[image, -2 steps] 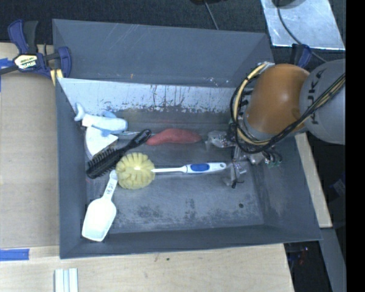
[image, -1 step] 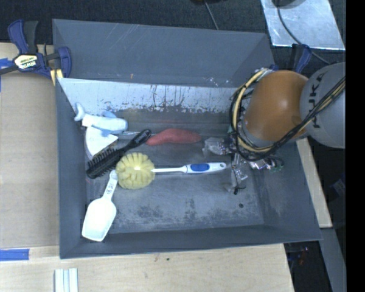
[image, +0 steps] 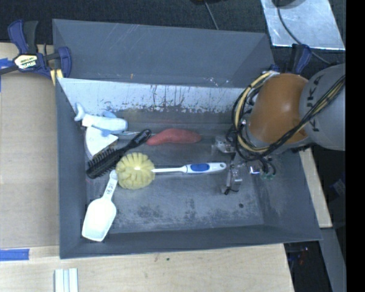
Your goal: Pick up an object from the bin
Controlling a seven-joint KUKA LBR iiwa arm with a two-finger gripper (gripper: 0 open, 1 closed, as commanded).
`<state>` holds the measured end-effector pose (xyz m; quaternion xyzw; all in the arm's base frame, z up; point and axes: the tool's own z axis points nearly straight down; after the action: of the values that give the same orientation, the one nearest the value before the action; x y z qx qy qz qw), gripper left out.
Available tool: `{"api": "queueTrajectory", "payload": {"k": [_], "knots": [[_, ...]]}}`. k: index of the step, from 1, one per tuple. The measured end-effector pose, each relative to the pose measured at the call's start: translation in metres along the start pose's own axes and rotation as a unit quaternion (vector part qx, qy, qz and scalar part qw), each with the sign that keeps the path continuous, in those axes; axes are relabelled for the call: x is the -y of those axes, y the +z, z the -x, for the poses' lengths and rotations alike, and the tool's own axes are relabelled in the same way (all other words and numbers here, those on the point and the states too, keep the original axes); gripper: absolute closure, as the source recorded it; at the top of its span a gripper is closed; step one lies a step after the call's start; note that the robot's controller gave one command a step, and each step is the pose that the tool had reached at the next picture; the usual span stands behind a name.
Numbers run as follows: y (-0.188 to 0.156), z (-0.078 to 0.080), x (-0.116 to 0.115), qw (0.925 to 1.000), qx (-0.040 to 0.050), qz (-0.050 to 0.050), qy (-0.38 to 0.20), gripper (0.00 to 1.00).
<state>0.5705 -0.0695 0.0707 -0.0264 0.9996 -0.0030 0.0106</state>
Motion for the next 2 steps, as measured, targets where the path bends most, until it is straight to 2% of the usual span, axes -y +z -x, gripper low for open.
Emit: {"api": "queueTrajectory", "payload": {"k": [1, 2], "knots": [[0.0, 0.003, -0.002, 0.9986, 0.0017, -0.001, 0.053, 0.0], [-0.036, 0.002, -0.028, 1.0, 0.0046, -0.001, 0.004, 0.0]]}}
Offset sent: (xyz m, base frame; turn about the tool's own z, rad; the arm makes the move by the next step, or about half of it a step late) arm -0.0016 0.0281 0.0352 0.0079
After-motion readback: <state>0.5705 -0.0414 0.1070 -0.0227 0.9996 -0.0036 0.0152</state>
